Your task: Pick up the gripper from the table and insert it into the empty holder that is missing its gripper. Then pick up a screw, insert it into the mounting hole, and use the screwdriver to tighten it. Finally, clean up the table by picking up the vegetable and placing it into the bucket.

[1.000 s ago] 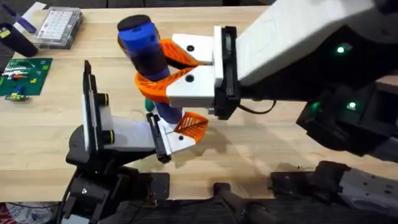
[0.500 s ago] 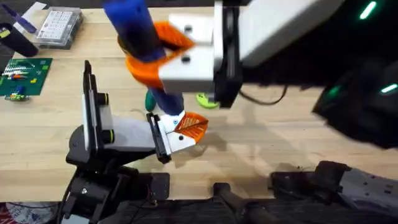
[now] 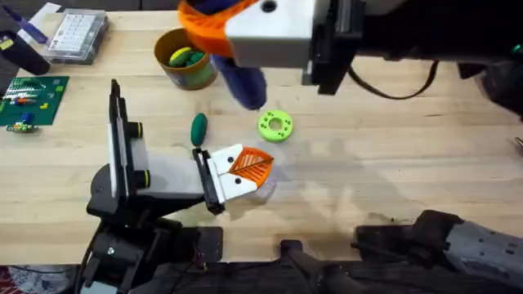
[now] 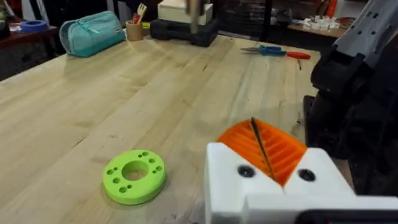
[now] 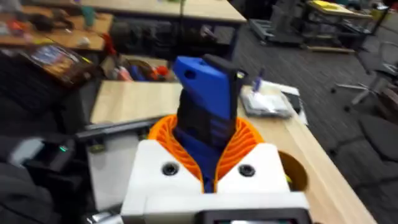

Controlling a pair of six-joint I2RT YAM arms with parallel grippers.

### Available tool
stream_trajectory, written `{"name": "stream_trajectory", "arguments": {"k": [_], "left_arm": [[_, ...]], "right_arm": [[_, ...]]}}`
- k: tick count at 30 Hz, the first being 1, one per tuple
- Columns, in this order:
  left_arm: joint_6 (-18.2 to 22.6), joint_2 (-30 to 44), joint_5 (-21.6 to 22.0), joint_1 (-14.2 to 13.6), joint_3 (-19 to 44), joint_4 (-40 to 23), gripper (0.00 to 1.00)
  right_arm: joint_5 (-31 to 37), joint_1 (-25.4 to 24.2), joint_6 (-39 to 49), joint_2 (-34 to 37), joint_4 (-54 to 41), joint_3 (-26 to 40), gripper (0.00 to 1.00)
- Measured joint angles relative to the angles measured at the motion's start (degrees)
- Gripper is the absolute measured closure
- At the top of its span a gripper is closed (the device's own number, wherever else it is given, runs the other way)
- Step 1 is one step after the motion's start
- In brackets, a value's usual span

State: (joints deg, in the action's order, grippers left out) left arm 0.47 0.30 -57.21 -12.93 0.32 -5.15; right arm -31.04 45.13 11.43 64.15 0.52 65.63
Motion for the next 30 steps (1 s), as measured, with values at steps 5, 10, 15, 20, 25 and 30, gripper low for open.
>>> {"name": "stream_trajectory", "arguments": {"k": [5,10,15,20,25,30], "left_arm": [[0.0,0.0,0.0,0.0,0.0,0.0,0.986],[0.0,0.0,0.0,0.0,0.0,0.0,0.986],[0.0,0.0,0.0,0.0,0.0,0.0,0.986],[0.0,0.0,0.0,0.0,0.0,0.0,0.986],[0.0,0.0,0.0,0.0,0.0,0.0,0.986],[0.0,0.0,0.0,0.0,0.0,0.0,0.986]], "right_arm": [[2.2,-2.5,5.7,1.1,-4.1,1.1,0.948],[9.6,-5.2,12.8,4.2,-9.1,1.6,0.949],[16.8,-9.6,21.3,8.9,-9.5,1.7,0.948],[20.4,-14.3,29.0,16.0,-7.8,1.9,0.948],[26.1,-17.2,35.9,25.4,-4.2,2.0,0.948],[31.2,-19.4,42.8,34.5,0.9,2.1,0.947]]}}
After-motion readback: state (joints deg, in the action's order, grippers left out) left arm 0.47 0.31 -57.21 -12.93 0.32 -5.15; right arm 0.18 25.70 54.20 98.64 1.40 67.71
